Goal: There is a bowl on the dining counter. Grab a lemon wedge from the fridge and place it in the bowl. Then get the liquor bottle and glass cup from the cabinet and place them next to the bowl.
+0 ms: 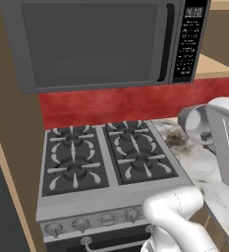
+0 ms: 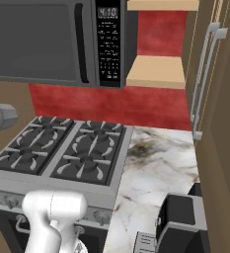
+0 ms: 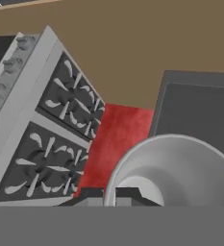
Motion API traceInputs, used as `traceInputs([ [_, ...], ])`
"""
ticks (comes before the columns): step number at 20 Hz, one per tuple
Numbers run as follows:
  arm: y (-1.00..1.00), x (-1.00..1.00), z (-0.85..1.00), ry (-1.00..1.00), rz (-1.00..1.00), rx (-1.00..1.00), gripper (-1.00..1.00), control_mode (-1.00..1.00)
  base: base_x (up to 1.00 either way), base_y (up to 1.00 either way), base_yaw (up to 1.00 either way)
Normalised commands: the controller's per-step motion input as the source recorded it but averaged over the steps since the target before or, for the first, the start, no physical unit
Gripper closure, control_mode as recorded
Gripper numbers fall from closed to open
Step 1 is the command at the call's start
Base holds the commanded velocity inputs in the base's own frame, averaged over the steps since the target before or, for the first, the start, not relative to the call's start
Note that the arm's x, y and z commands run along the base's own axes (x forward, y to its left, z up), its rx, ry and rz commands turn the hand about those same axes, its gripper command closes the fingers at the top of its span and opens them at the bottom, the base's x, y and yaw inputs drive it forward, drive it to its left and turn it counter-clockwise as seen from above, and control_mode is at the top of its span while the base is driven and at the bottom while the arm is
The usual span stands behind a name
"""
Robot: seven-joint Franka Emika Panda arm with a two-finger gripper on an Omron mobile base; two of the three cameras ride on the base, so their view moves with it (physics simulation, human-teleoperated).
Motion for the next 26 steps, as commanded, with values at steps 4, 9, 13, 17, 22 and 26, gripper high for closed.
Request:
traceInputs([
  [4,0.00,0.00,0.00,0.00,0.00,0.00,1.00,1.00,-0.64,0.17,0.00],
  [9,0.00,0.00,0.00,0.00,0.00,0.00,1.00,1.00,-0.95,0.42,-0.02],
  [13,0.00,0.00,0.00,0.00,0.00,0.00,1.00,1.00,-1.00,0.62,-0.07],
  [17,0.00,0.00,0.00,0.00,0.00,0.00,1.00,1.00,-1.00,0.66,-0.10],
  [22,0.00,0.00,0.00,0.00,0.00,0.00,1.00,1.00,-1.00,0.47,-0.19],
  [26,0.00,0.00,0.00,0.00,0.00,0.00,1.00,1.00,-1.00,0.19,-0.26],
])
